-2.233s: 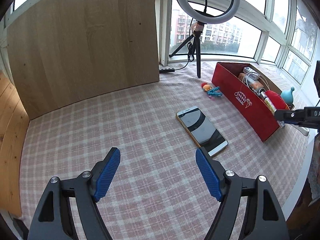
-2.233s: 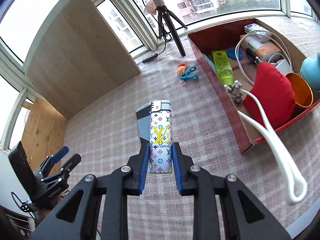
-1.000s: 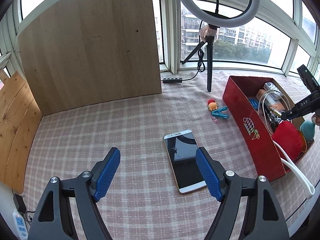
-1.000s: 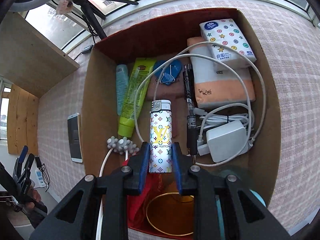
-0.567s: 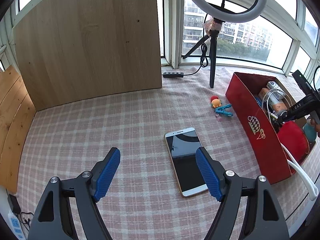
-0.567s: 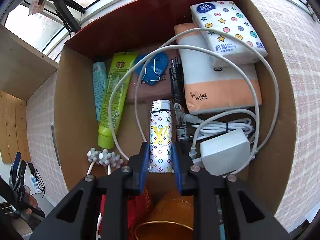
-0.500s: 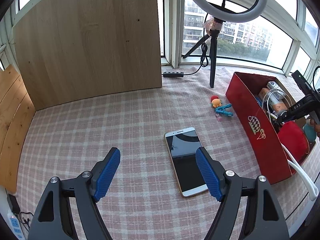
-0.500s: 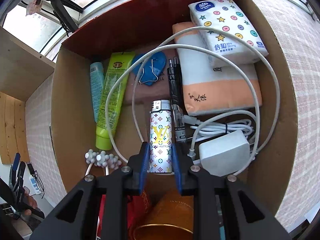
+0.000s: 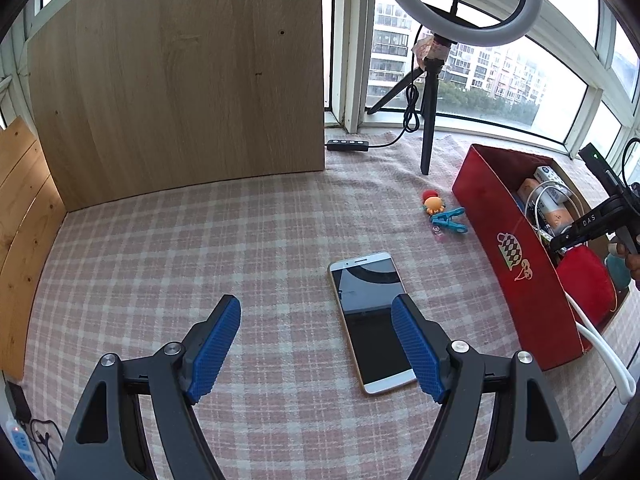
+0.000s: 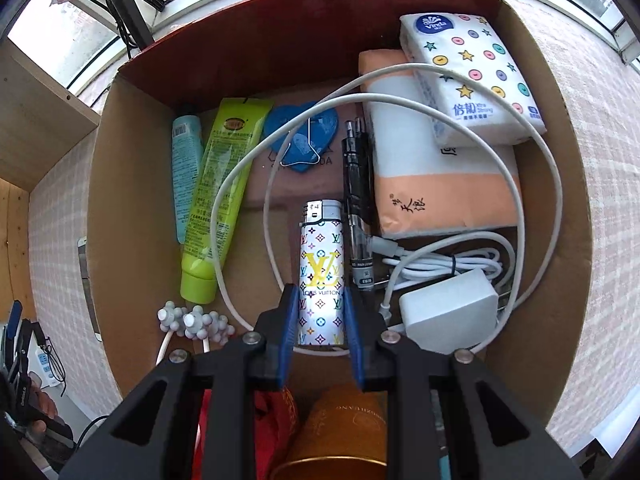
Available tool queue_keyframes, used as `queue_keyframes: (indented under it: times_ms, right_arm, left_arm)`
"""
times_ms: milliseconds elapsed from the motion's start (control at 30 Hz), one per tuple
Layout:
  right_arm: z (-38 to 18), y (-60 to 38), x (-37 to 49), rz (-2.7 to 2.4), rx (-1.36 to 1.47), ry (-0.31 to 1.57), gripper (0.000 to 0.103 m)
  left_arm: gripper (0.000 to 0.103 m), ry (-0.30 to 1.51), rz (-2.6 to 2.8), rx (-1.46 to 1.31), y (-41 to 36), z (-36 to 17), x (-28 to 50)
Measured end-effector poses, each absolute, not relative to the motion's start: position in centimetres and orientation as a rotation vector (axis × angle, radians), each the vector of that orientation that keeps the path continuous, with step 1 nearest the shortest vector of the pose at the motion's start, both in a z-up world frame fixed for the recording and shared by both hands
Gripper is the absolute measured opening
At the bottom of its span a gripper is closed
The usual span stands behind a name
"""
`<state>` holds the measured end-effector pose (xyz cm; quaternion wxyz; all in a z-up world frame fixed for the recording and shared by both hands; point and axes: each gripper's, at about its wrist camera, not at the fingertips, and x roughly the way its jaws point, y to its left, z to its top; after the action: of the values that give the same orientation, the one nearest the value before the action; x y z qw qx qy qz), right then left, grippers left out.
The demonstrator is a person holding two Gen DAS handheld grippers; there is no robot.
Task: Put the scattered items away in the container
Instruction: 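Open the right gripper to release the lighter among the box items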
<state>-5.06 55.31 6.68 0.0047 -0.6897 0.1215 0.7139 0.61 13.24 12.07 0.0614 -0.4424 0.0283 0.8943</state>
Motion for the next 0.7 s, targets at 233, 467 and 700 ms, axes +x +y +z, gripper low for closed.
queue_keyframes:
  times_ms: [233, 467, 700]
  right_arm:
    - [6.9, 55.9, -5.1, 2.202, -2.197, 0.356, 0.023]
    - [8.0, 57.4, -5.1, 2.2, -2.198, 0.385, 0.023]
    - [9.3, 58.6, -5.2, 2.214, -2.176, 0.458, 0.023]
  left_arm:
    - [0.076, 0.072, 2.704, -1.341, 12.9, 11.9, 0.5]
    - [0.076, 0.077, 2.691, -1.34, 13.2, 11.7, 0.5]
    - [0.076, 0.082, 2.69, -1.339, 13.3, 11.7, 0.4]
